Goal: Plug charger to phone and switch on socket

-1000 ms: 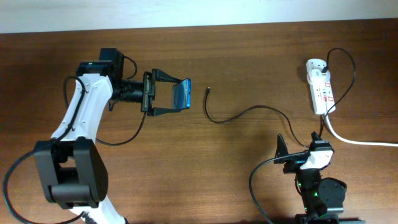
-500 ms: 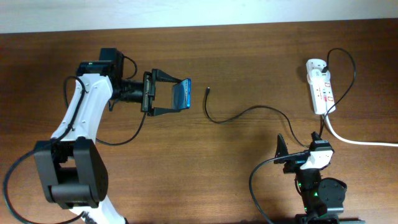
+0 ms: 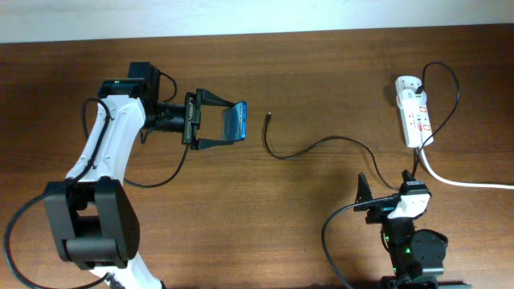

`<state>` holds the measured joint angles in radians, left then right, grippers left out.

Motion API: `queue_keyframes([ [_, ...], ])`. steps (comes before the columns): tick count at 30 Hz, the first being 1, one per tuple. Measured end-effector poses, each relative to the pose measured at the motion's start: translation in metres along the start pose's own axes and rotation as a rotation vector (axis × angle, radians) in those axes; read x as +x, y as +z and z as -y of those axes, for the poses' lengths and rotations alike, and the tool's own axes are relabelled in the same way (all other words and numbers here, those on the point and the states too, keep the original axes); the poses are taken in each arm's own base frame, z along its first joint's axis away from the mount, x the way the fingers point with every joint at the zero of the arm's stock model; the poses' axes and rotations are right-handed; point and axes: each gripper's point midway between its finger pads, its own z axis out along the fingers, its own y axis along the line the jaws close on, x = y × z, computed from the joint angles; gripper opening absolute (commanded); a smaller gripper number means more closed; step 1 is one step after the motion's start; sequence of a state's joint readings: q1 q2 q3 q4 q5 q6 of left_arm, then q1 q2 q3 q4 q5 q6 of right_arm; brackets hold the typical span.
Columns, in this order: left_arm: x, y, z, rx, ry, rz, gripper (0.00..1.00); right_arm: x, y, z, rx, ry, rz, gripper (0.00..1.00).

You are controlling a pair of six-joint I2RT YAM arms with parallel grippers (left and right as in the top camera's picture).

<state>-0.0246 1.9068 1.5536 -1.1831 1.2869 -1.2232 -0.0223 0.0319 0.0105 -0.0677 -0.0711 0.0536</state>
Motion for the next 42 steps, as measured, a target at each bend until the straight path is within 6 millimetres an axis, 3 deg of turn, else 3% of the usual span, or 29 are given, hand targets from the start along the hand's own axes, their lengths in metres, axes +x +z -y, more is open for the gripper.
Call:
queue_keyframes([
  [15,-0.007,0.000,-0.003,-0.015,0.000,0.041,0.00,0.000,0.000,0.000,0.000,0.000,0.000,0.98],
  [19,-0.026,-0.002,-0.009,-0.054,0.000,0.151,0.00,0.000,0.000,-0.001,-0.005,-0.001,0.000,0.98],
  [24,-0.065,-0.015,-0.024,-0.141,0.000,0.390,0.00,0.000,0.000,-0.004,-0.026,-0.001,0.001,0.99],
  [29,-0.104,-0.036,-0.039,-0.253,0.010,0.664,0.00,-0.003,-0.002,-0.025,-0.146,0.004,0.009,0.98],
  [33,-0.116,-0.034,-0.043,-0.336,0.066,0.798,0.00,-0.004,-0.003,-0.038,-0.223,0.065,-0.009,0.98],
  [35,-0.119,-0.032,-0.044,-0.368,0.098,0.850,0.00,-0.026,-0.005,-0.049,-0.281,0.078,-0.009,0.98],
  [37,-0.120,-0.031,-0.044,-0.377,0.104,0.861,0.00,-0.033,-0.002,-0.057,-0.327,0.091,-0.066,0.98],
  [42,-0.122,-0.031,-0.045,-0.384,0.112,0.877,0.00,-0.072,0.021,-0.085,-0.497,0.128,-0.179,0.98],
])
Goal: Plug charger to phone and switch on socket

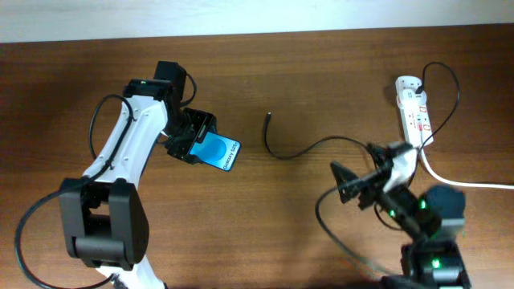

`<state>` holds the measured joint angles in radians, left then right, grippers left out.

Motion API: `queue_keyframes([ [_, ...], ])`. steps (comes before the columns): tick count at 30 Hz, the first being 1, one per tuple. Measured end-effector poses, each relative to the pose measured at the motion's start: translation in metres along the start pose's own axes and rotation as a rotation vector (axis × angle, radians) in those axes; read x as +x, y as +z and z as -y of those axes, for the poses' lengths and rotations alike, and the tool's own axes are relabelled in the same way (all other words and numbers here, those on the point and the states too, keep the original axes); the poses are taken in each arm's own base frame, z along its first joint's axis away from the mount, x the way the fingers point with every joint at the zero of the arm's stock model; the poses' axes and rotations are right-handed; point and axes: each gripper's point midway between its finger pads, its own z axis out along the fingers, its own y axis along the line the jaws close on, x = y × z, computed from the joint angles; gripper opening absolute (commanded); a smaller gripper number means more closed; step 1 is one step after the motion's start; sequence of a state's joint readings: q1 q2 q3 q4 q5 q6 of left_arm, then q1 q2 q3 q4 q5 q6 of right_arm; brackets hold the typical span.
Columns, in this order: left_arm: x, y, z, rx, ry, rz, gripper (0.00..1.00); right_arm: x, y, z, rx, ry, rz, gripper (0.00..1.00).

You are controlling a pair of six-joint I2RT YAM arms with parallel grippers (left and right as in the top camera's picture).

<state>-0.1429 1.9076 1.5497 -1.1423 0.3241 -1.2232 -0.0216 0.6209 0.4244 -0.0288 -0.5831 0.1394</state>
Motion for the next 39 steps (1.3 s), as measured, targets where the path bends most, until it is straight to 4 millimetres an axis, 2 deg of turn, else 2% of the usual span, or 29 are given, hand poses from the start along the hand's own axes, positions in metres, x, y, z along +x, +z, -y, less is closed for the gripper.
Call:
queue_keyframes([
  [8,-0.002,0.000,0.002,0.006,0.003,0.010,0.00,0.000,0.050,-0.014,-0.279,0.165,-0.202,0.98],
  [15,0.001,0.002,0.009,0.025,0.026,0.019,0.00,0.034,0.085,0.000,-0.354,0.450,-0.333,0.98],
  [19,0.012,0.006,0.020,0.052,0.066,0.023,0.00,0.041,0.102,0.010,-0.341,0.626,-0.354,0.99],
  [22,0.017,0.008,0.022,0.051,0.046,0.021,0.00,0.057,0.112,0.013,-0.320,0.742,-0.404,0.87],
  [25,0.017,0.008,0.021,0.051,-0.001,0.020,0.00,0.078,0.127,-0.012,-0.297,0.783,-0.480,0.83],
  [29,0.021,0.009,0.022,0.048,-0.012,0.017,0.00,0.094,0.141,-0.042,-0.243,0.753,-0.515,0.80],
  [32,0.032,0.012,0.023,0.043,0.009,0.005,0.00,0.105,0.150,-0.062,-0.206,0.710,-0.523,0.79],
  [35,0.046,0.016,0.025,0.037,0.024,-0.014,0.00,0.102,0.154,-0.071,-0.206,0.679,-0.498,0.74],
  [39,0.063,0.019,0.026,0.033,0.030,-0.050,0.00,0.104,0.157,-0.074,-0.184,0.680,-0.493,0.69],
])
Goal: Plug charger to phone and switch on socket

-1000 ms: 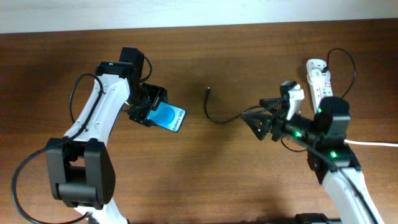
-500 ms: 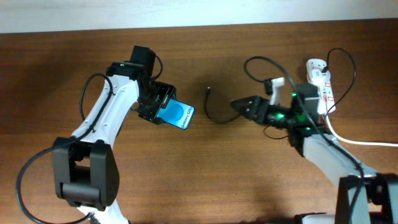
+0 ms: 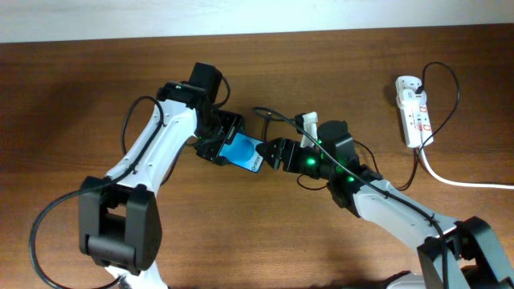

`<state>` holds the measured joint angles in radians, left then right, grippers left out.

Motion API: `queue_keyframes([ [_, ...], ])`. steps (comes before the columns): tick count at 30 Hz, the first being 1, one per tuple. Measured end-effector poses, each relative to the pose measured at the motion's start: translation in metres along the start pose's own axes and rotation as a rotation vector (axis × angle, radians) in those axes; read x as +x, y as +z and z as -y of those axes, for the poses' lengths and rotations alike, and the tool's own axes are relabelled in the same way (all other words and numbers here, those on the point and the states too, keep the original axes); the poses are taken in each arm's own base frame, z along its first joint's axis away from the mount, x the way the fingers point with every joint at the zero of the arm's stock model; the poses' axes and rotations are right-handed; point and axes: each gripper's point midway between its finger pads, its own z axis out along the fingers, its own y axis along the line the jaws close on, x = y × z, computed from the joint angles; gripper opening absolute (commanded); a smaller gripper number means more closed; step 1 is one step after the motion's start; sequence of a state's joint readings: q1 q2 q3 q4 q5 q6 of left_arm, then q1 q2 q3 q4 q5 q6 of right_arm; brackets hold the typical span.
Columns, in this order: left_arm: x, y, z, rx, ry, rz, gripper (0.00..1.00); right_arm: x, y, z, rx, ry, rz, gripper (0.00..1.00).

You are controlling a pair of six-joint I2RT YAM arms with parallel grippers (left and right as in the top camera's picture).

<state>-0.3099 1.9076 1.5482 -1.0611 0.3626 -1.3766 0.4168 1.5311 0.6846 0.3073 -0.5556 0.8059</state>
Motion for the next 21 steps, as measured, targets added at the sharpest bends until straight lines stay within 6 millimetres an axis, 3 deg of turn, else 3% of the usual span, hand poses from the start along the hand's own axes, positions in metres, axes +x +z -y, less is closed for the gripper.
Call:
queue_keyframes([
  [8,0.010,0.000,0.002,0.008,-0.008,-0.050,0.00,0.007,0.006,-0.004,0.022,0.006,0.007,0.59],
  [21,0.012,0.000,0.002,0.009,-0.008,-0.057,0.00,0.012,0.013,-0.006,0.055,-0.015,0.027,0.57],
])
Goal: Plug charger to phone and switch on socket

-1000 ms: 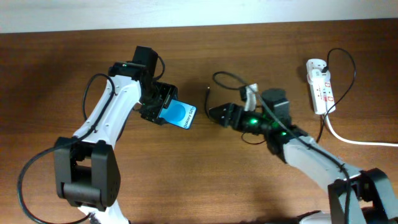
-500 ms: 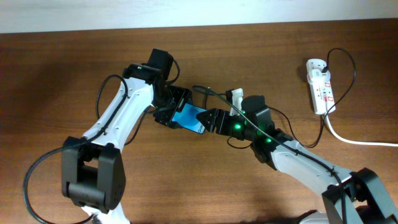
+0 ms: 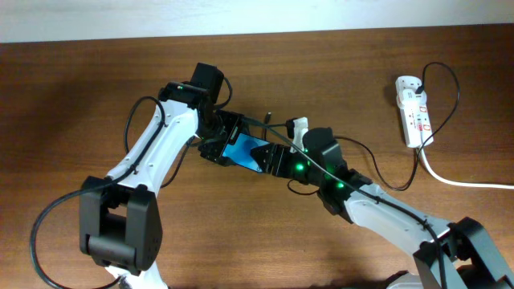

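My left gripper [image 3: 230,142] is shut on a blue phone [image 3: 242,152], holding it tilted just above the table at the centre. My right gripper [image 3: 264,152] sits right at the phone's lower right end, its dark fingers overlapping it. Whether those fingers are open or grip anything cannot be told. The thin black charger cable's plug end [image 3: 269,118] shows just above the two grippers. The rest of the cable passes under my right arm and runs off to the white power strip [image 3: 413,112] at the far right.
A thick white cord [image 3: 462,181] leaves the power strip toward the right edge. My right arm stretches diagonally from the lower right to the table centre. The brown wooden table [image 3: 72,96] ends at a pale wall along the top.
My right gripper has moved a little left and now overlaps the phone's end. The left gripper and the phone have barely moved. The cable end now shows upright above them.
First my left gripper held the phone at the left while the right arm was folded at the front right. Then the phone was lower and the right arm was reaching out. Later both grippers were at the centre, and now they are touching.
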`<state>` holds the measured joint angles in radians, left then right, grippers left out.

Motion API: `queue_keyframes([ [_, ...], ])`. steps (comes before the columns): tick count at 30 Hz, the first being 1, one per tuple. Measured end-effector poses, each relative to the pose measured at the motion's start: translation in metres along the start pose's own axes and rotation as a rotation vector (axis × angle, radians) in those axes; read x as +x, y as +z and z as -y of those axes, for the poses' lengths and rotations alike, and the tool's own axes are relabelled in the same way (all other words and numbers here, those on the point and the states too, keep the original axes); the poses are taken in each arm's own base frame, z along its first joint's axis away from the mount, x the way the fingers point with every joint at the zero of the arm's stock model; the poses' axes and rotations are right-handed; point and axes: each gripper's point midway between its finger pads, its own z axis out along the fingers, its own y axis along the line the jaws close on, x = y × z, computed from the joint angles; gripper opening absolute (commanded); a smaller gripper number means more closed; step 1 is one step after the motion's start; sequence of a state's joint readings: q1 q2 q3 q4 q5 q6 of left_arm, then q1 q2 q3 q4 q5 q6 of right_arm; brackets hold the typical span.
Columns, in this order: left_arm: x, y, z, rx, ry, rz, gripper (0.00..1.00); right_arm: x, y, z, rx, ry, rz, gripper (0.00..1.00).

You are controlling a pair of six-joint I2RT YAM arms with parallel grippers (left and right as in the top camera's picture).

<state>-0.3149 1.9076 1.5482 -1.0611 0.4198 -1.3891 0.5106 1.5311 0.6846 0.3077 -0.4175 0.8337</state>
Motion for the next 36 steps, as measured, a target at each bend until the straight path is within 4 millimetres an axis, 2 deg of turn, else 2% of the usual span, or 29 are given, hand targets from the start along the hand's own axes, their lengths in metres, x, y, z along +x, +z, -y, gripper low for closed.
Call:
queue_keyframes([
  [6,0.004,0.001,0.000,0.000,0.005,-0.014,0.00,-0.002,0.000,0.002,0.009,0.002,0.010,0.52],
  [15,0.013,0.003,0.001,-0.003,0.019,-0.035,0.00,-0.001,0.001,0.003,0.012,0.003,0.007,0.50],
  [18,0.015,0.003,0.001,-0.001,0.019,-0.043,0.01,-0.001,0.001,0.004,0.014,0.003,0.007,0.41],
  [22,0.016,0.003,0.001,0.000,0.019,-0.049,0.02,-0.001,0.001,0.004,0.016,0.003,0.009,0.36],
  [27,0.016,0.003,0.001,0.001,0.020,-0.049,0.07,-0.001,0.001,0.004,0.016,0.003,0.009,0.29],
  [31,0.015,0.003,0.002,0.005,0.021,-0.048,0.10,-0.002,0.001,0.003,0.012,0.003,0.011,0.20],
  [34,0.015,0.003,0.003,0.008,0.023,-0.048,0.17,-0.004,0.001,-0.001,0.000,0.015,0.016,0.13],
  [36,0.016,0.003,0.005,0.013,0.026,-0.049,0.27,-0.005,0.001,-0.002,-0.002,0.035,0.018,0.12],
])
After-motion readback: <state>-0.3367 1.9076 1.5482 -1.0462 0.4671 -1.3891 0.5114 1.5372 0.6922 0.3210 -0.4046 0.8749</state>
